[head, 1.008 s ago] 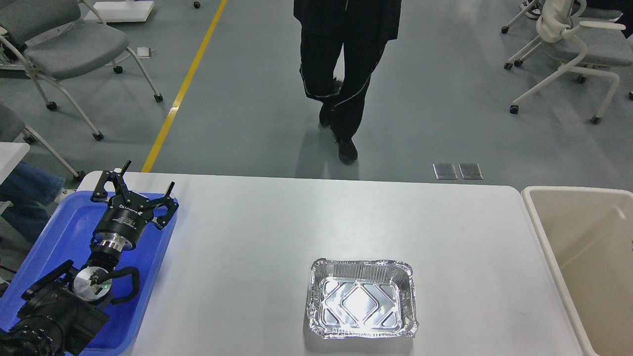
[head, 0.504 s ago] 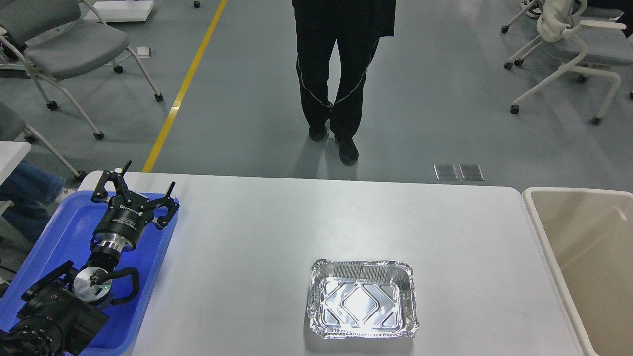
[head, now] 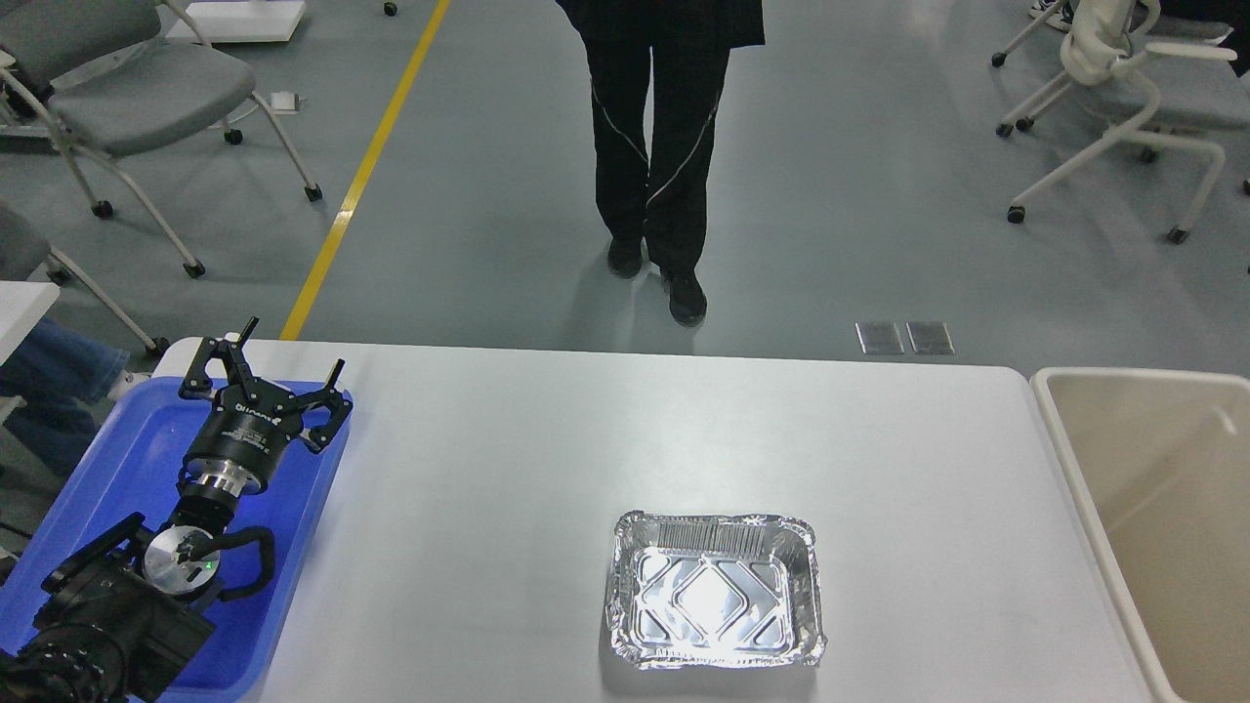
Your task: Tidy desktop
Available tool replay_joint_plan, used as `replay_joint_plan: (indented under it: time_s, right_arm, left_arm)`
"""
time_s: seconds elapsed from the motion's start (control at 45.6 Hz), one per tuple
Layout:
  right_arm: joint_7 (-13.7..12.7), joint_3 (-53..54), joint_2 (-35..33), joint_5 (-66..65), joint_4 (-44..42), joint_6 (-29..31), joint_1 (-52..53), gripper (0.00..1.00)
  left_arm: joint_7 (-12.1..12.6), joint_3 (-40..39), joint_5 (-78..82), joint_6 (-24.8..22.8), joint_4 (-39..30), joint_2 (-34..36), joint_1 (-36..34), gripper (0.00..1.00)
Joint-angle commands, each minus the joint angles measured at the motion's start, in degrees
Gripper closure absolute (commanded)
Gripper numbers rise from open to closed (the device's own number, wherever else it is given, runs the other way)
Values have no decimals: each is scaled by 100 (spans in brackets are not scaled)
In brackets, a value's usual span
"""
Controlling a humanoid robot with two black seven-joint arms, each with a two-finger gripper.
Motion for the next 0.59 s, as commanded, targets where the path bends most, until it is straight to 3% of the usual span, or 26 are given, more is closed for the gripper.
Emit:
replay_joint_plan:
  time_s: [0.0,0.088,0.438,0.57]
  right_arm:
    - [898,797,110,-34,756,25,-24,0]
    - [1022,920,242,-25,923,51,-191,0]
    - [1057,1175,1235,-34,1002,69,-1114,0]
    - [1364,1184,1639,-34,1011,69,-1500,0]
  left_arm:
    - [2,0,0,0,-4,-1,0,0]
    - [2,0,0,0,5,-1,0,0]
    - [2,0,0,0,5,-1,0,0]
    - [-7,0,0,0,-4,-1,0,0]
